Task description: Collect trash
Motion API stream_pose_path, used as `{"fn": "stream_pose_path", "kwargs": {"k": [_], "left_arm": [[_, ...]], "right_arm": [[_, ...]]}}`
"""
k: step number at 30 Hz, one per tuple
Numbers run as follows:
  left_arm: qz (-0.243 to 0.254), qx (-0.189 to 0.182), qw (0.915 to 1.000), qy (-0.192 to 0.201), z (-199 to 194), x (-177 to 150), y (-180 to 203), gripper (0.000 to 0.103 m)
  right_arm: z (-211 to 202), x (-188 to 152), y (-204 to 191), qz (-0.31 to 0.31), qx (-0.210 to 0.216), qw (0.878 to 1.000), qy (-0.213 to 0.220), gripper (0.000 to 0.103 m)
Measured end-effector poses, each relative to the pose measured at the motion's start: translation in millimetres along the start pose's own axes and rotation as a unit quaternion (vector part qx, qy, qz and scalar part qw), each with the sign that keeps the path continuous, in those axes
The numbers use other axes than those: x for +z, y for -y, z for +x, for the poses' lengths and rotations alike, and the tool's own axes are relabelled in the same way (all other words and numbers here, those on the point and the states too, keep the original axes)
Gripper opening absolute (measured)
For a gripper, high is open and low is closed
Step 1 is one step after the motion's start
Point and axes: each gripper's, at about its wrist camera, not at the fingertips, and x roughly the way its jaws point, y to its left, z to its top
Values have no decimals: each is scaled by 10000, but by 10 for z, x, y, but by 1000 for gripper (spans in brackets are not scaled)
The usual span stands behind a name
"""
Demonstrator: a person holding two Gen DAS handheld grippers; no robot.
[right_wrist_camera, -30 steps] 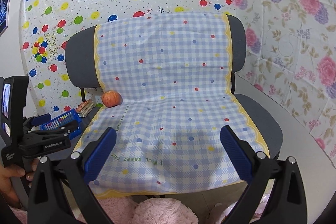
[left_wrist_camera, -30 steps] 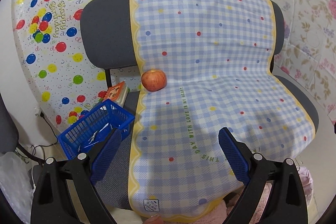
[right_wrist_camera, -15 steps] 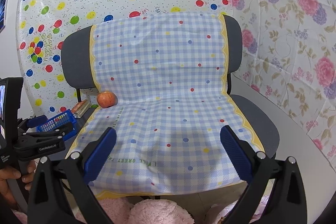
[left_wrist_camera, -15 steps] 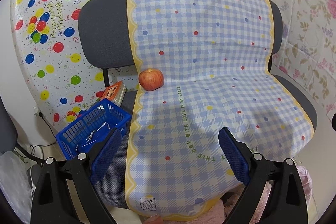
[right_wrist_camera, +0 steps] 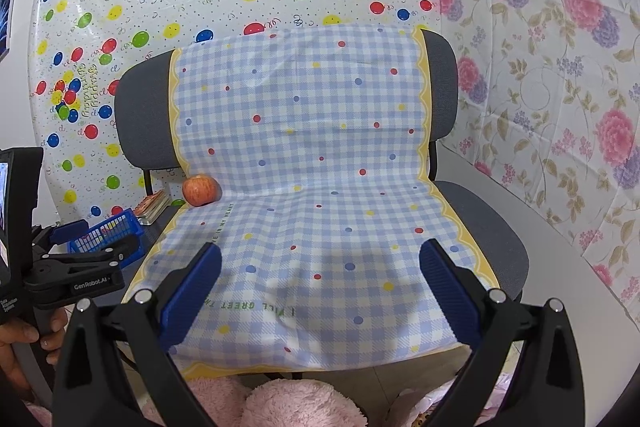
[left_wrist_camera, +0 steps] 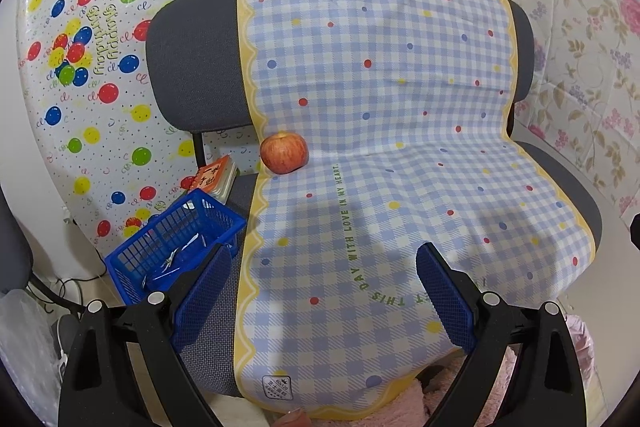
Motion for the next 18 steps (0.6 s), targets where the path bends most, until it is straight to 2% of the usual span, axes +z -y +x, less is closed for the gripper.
{"fn": "stream_pose_path", "kwargs": {"k": [18], "left_arm": [[11, -3, 10000, 4, -7, 7, 44, 93]], "right_arm": [[-5, -23, 33, 28, -1, 10000, -14, 97]]}}
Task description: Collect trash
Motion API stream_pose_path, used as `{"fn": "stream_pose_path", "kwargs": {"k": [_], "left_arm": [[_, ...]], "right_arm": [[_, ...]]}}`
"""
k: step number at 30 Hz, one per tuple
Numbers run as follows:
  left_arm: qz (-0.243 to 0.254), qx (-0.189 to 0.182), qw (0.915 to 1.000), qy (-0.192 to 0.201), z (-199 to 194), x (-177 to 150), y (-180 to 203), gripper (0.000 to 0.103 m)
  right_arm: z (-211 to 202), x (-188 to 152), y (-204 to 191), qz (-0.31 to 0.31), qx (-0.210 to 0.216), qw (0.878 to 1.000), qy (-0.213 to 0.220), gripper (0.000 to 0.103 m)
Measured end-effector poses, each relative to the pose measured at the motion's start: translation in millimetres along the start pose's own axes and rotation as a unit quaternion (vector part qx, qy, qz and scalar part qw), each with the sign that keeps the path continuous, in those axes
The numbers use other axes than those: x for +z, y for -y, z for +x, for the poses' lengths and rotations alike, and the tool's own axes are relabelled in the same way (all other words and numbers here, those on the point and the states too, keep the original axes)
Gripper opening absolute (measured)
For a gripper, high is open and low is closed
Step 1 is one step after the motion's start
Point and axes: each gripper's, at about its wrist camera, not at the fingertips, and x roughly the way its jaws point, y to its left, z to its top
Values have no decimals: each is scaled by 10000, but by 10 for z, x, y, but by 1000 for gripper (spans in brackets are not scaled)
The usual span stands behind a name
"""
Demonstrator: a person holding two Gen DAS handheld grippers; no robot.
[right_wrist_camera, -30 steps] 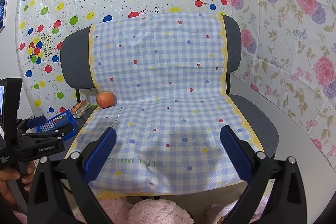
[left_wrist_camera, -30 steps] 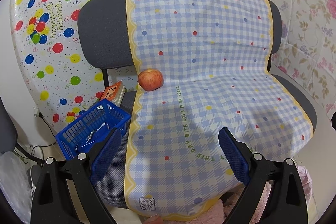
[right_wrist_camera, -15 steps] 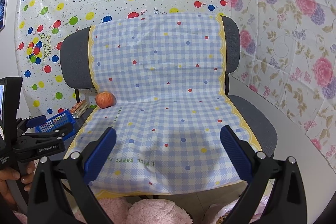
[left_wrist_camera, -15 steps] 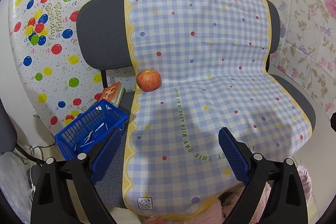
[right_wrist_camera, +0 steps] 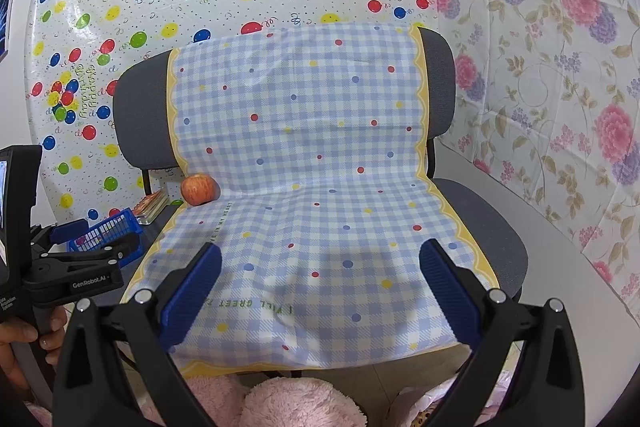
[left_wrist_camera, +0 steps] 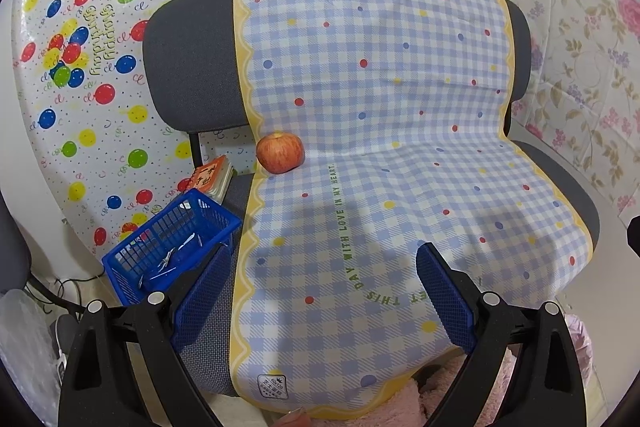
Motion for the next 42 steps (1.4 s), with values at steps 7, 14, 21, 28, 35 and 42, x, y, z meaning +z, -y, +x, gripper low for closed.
{"fn": "stream_pose_path", "kwargs": {"k": [7, 14, 21, 28, 35, 42], "left_arm": [[22, -10, 10000, 9, -12, -14, 45, 93], [31, -35, 10000, 39, -30, 7, 52, 93], [40, -62, 10000, 39, -11, 45, 16, 93], [39, -72, 10000, 38, -19, 41, 25, 93], [193, -235, 9995, 114, 71, 52, 79, 93], [88, -239, 9992, -311, 465, 36, 48, 93]], "right_arm": [[-3, -23, 6, 40, -62, 10000, 13, 97], [-5, -27, 5, 33, -70, 10000, 21, 97], [-1, -27, 1, 39, -66, 10000, 16, 97], [5, -25, -17, 44, -70, 10000, 21, 97], [167, -14, 71, 68, -75, 9999, -39, 97], [611, 4, 302, 154, -327, 9993, -46, 97]]}}
